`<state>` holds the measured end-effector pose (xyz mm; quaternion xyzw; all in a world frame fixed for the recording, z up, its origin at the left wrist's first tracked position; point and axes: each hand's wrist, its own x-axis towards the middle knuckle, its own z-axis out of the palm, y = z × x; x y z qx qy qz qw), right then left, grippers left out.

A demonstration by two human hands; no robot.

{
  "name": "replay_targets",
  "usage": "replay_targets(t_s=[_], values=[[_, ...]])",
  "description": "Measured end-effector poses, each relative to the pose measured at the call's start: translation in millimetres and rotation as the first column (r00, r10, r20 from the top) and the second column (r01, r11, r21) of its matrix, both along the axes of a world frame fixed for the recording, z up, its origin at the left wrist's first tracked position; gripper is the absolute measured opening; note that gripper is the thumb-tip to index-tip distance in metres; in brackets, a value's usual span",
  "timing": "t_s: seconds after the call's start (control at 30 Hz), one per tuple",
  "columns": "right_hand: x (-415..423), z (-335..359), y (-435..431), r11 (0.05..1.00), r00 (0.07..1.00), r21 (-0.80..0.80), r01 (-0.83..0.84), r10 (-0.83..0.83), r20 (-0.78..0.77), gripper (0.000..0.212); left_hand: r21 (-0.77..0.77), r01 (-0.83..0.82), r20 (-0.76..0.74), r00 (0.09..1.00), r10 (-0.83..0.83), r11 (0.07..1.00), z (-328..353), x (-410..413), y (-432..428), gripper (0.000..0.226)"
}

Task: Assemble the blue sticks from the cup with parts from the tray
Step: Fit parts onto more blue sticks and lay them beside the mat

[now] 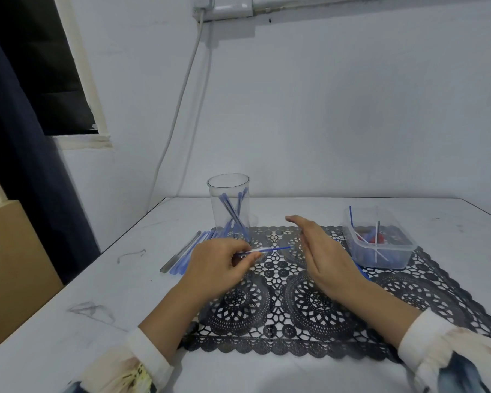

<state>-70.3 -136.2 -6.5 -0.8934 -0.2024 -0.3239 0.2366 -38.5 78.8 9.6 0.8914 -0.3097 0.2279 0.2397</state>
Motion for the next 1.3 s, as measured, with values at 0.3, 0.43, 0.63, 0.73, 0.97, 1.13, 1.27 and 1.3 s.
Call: replay_targets(t_s=[0.3, 0.43, 0.63, 0.73, 0.97, 1.13, 1.27, 1.3], values=[[8, -2, -3, 0.995, 0.972, -0.059, 0.082, -0.093, -0.217, 0.014, -0.015, -0.018, 0.002, 1.0, 0.018, 1.0, 0, 2, 1, 0.022], [14, -11, -4, 0.981, 0.988, -0.192, -0.03, 0.0, -0.157, 0.008, -0.016, -0.018, 0.005, 1.0, 0.018, 1.0, -2, 2, 1, 0.022], [19, -18, -7, 0.954, 0.979, -0.288, -0.081, 0.022, -0.204, 0.024, -0.006, -0.01, 0.001, 1.0, 0.01, 1.0, -3, 4, 0, 0.024], [20, -19, -7, 0.94, 0.969, -0.322, -0.115, 0.034, -0.247, 0.031, -0.011, -0.004, 0.005, 1.0, 0.004, 1.0, -3, 5, 0, 0.031], [20, -18, -6, 0.931, 0.957, -0.346, -0.119, 0.014, -0.291, 0.035, 0.009, -0.014, 0.005, 1.0, 0.014, 1.0, -2, 3, -1, 0.026], [20, -14, -7, 0.94, 0.95, -0.324, -0.111, 0.005, -0.312, 0.034, 0.01, -0.014, -0.011, 1.0, 0.014, 1.0, -1, 2, -1, 0.027], [14, -7, -8, 0.976, 0.986, -0.215, -0.026, -0.01, -0.167, 0.031, 0.013, -0.02, -0.017, 1.0, 0.02, 1.0, 0, 1, 0, 0.026], [13, -6, -8, 0.984, 0.993, -0.176, -0.01, -0.012, -0.12, 0.032, 0.012, -0.019, -0.017, 1.0, 0.019, 1.0, 0, 1, 0, 0.026]])
